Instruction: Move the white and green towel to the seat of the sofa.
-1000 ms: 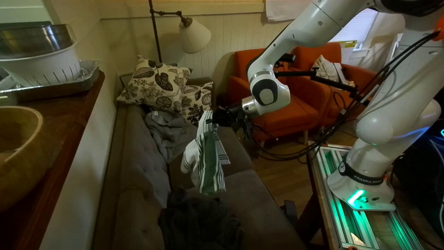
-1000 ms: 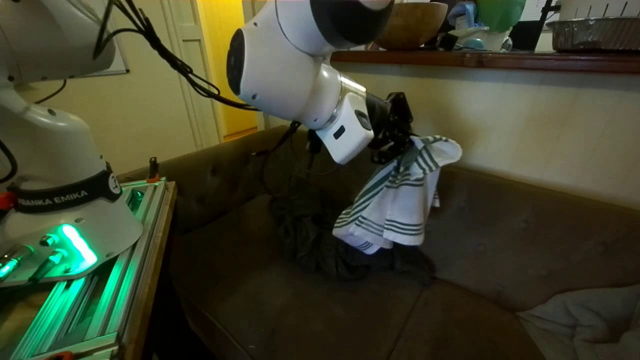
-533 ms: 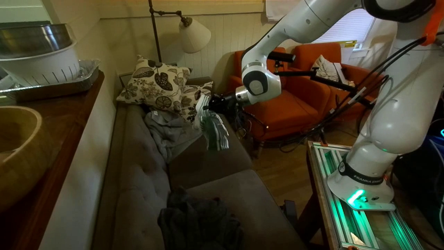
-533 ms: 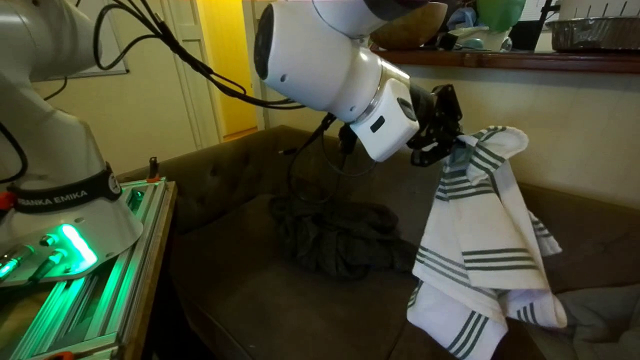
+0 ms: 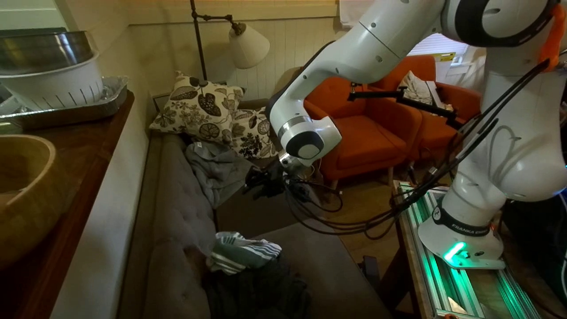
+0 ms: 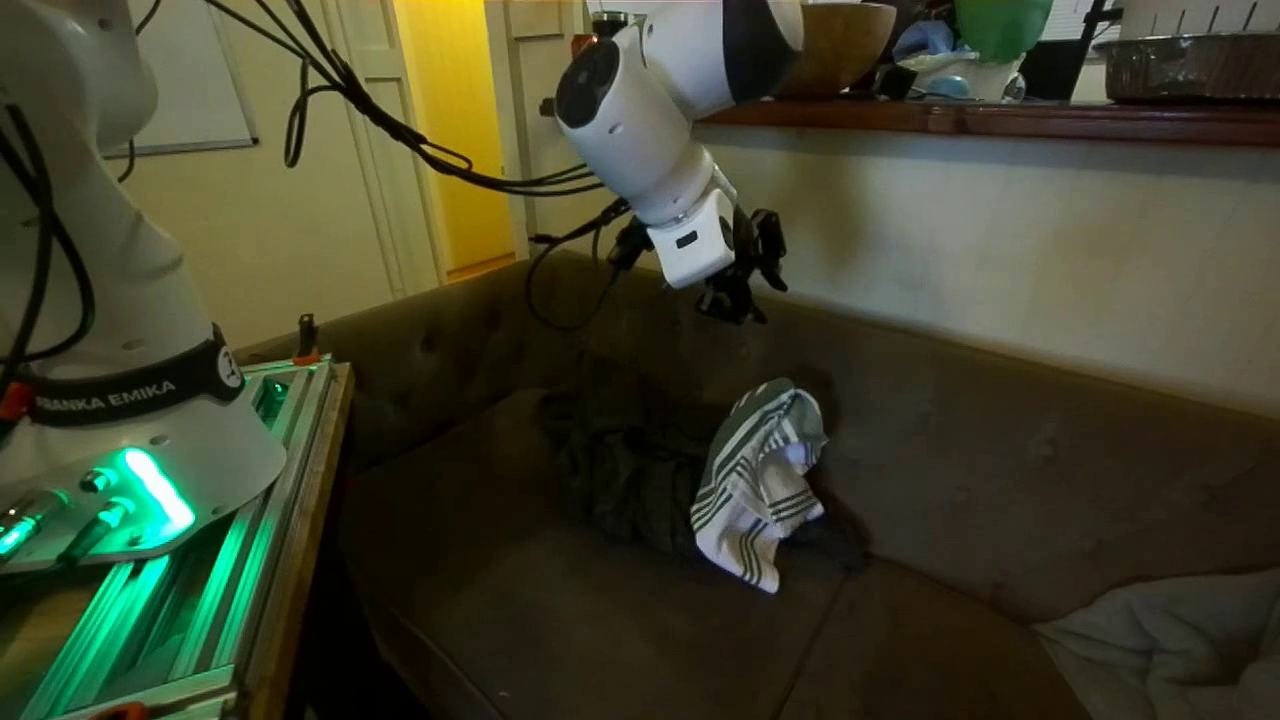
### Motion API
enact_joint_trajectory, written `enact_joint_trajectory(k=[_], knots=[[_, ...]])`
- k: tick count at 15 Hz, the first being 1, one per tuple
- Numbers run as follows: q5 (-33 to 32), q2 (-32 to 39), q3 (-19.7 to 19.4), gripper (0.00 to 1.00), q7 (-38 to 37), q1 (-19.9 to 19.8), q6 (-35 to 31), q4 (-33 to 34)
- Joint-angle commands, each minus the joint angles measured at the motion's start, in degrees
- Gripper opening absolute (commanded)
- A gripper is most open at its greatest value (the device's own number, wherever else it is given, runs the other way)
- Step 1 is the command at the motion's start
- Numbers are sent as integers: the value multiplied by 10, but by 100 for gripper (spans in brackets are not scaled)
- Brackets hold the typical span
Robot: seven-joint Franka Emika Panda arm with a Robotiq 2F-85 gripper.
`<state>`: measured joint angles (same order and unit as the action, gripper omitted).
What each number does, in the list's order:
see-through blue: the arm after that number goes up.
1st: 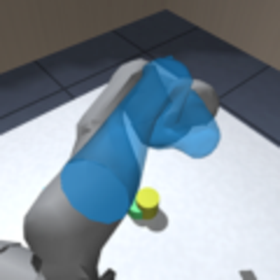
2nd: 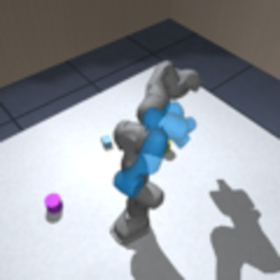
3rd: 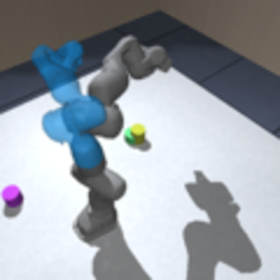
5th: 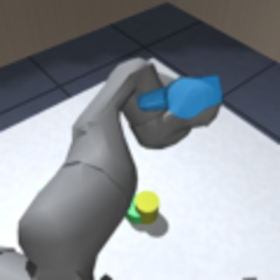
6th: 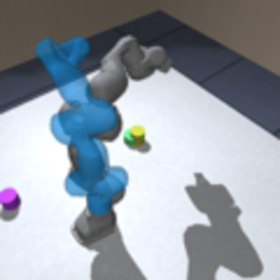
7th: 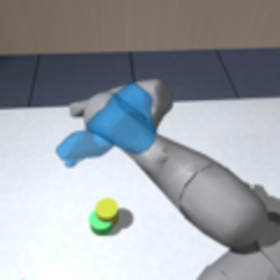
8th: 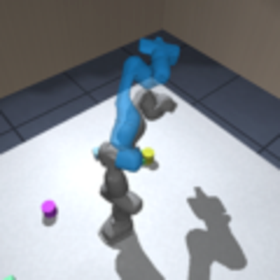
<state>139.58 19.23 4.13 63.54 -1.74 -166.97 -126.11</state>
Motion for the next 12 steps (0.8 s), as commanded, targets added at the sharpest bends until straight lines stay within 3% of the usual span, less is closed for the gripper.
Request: enact_joint_trajectory(k=[1,4,10,11,12], knots=[[-65,-4,23,78,-21,6,-108,6],[-127,-18,48,100,5,1,-161,-25],[-178,-117,35,100,127,-16,-40,-148],[-158,-59,39,100,99,-4,-88,-96],[-160,-73,37,100,114,-8,-71,-110]])
